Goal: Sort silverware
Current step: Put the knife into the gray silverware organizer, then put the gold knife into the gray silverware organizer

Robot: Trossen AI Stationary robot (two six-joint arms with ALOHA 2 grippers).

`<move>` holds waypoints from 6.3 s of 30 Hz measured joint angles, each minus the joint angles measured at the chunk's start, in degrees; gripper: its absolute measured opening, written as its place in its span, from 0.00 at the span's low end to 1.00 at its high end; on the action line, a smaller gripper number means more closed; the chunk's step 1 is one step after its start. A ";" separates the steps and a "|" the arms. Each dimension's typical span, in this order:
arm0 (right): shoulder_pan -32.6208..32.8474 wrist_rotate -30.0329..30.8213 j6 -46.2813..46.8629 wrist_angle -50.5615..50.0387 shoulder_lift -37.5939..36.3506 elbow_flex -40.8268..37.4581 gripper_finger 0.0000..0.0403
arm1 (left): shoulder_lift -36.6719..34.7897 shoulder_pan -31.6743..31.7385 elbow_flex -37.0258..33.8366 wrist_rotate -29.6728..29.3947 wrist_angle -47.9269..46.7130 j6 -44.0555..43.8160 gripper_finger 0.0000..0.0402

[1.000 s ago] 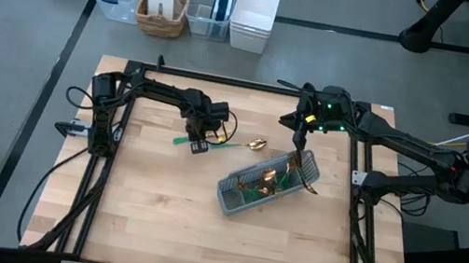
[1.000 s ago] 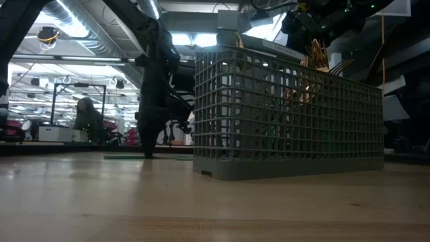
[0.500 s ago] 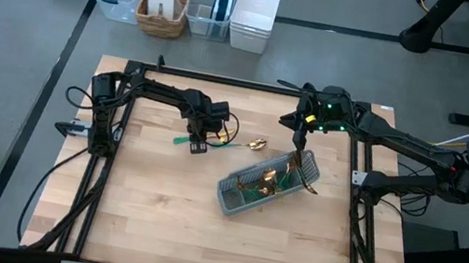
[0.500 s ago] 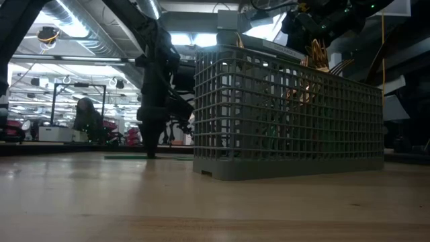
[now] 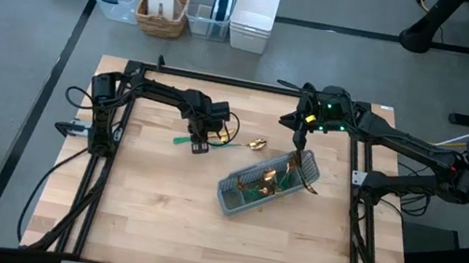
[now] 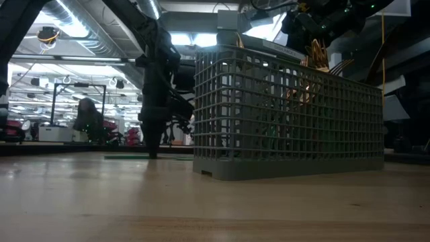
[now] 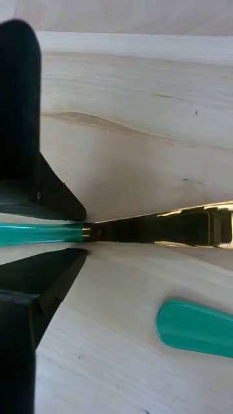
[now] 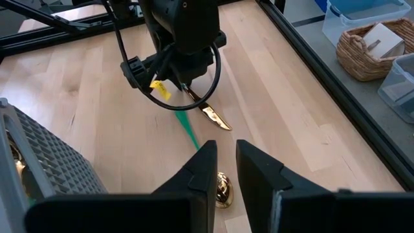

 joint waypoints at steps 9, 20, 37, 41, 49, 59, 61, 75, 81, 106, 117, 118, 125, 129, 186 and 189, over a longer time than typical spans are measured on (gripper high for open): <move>0.01 0.00 0.00 0.02 0.00 0.00 0.16 | 0.01 -0.07 0.09 -1.35 0.57 -0.60 0.20; -0.01 0.00 0.00 0.01 0.00 0.00 0.16 | -0.09 -0.04 -0.79 -1.41 1.35 -1.41 0.19; 0.00 0.00 0.00 0.02 0.00 0.00 0.16 | 0.10 -0.04 0.57 -1.48 -1.44 -2.17 0.04; 0.01 0.00 0.00 0.02 0.00 0.00 0.16 | 0.43 0.11 2.90 -1.33 -1.49 -0.98 0.02; 0.01 0.02 0.00 0.00 0.00 0.00 0.16 | 0.33 1.24 5.88 -0.96 -2.87 0.27 0.00; 0.01 0.02 0.00 0.02 0.00 0.00 0.16 | 0.25 1.47 6.03 -0.74 3.15 4.85 0.05; 0.01 0.02 0.00 0.01 0.00 0.00 0.16 | 0.24 1.09 6.03 -0.65 5.63 7.94 0.08; 0.00 0.02 0.00 -0.02 0.00 0.00 0.16 | 0.22 0.53 2.12 -0.56 8.97 10.30 0.23; -0.01 0.00 0.00 0.00 0.00 0.00 0.16 | 0.20 0.81 -0.05 -0.58 14.69 9.02 0.21; 0.01 -0.02 0.02 0.00 0.00 0.00 0.16 | -0.19 0.79 -3.73 0.94 16.41 7.18 0.06; -0.01 -0.02 0.02 0.00 0.00 0.00 0.16 | -0.02 0.82 -1.30 1.21 16.29 7.07 0.03; 0.00 0.00 0.02 0.00 0.00 0.00 0.16 | 0.02 0.88 -1.03 1.21 16.14 7.06 0.01; -0.01 0.00 0.02 0.00 0.00 0.00 0.16 | 0.13 1.46 -0.50 1.21 16.37 7.05 0.03; 0.01 0.00 0.02 0.00 0.00 0.00 0.16 | 0.13 1.44 -0.50 1.15 16.43 9.05 0.06; 0.00 0.00 0.02 0.01 0.00 0.00 0.16 | -0.25 1.55 -0.75 0.96 0.53 7.97 0.08; 0.00 0.00 0.02 0.01 0.00 0.00 0.16 | -0.45 1.57 -0.87 0.95 -4.45 7.14 0.07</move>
